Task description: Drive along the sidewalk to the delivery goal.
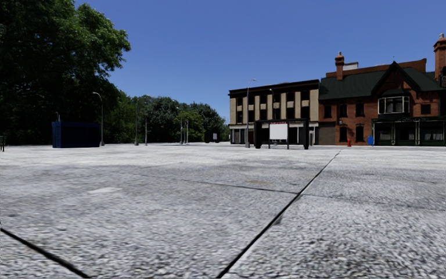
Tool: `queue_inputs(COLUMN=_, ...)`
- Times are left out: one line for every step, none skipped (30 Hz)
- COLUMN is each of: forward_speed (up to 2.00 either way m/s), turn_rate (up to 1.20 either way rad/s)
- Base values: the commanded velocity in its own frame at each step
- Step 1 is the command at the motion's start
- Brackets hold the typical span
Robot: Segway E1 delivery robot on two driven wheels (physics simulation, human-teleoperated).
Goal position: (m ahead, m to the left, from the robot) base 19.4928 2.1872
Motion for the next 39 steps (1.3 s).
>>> queue_inputs(forward_speed=2.00, turn_rate=0.00)
queue_inputs(forward_speed=2.00, turn_rate=0.00)
queue_inputs(forward_speed=2.00, turn_rate=0.00)
queue_inputs(forward_speed=2.00, turn_rate=0.00)
queue_inputs(forward_speed=2.00, turn_rate=0.00)
queue_inputs(forward_speed=2.00, turn_rate=0.00)
queue_inputs(forward_speed=2.00, turn_rate=0.00)
queue_inputs(forward_speed=2.00, turn_rate=0.00)
queue_inputs(forward_speed=2.00, turn_rate=0.00)
queue_inputs(forward_speed=2.00, turn_rate=0.00)
queue_inputs(forward_speed=2.00, turn_rate=0.00)
queue_inputs(forward_speed=2.00, turn_rate=0.00)
queue_inputs(forward_speed=2.00, turn_rate=0.00)
queue_inputs(forward_speed=2.00, turn_rate=0.00)
queue_inputs(forward_speed=2.00, turn_rate=0.00)
queue_inputs(forward_speed=2.00, turn_rate=0.00)
queue_inputs(forward_speed=2.00, turn_rate=0.00)
queue_inputs(forward_speed=2.00, turn_rate=0.00)
queue_inputs(forward_speed=2.00, turn_rate=0.00)
queue_inputs(forward_speed=2.00, turn_rate=0.00)
queue_inputs(forward_speed=2.00, turn_rate=0.00)
queue_inputs(forward_speed=2.00, turn_rate=0.00)
queue_inputs(forward_speed=2.00, turn_rate=0.00)
queue_inputs(forward_speed=2.00, turn_rate=0.00)
queue_inputs(forward_speed=2.00, turn_rate=0.00)
queue_inputs(forward_speed=2.00, turn_rate=0.00)
queue_inputs(forward_speed=2.00, turn_rate=0.00)
queue_inputs(forward_speed=2.00, turn_rate=0.00)
queue_inputs(forward_speed=2.00, turn_rate=0.00)
queue_inputs(forward_speed=2.00, turn_rate=0.00)
queue_inputs(forward_speed=2.00, turn_rate=0.00)
queue_inputs(forward_speed=2.00, turn_rate=0.00)
queue_inputs(forward_speed=2.00, turn_rate=0.00)
queue_inputs(forward_speed=2.00, turn_rate=0.00)
queue_inputs(forward_speed=2.00, turn_rate=0.00)
queue_inputs(forward_speed=2.00, turn_rate=0.00)
queue_inputs(forward_speed=2.00, turn_rate=0.00)
queue_inputs(forward_speed=2.00, turn_rate=0.00)
queue_inputs(forward_speed=2.00, turn_rate=0.00)
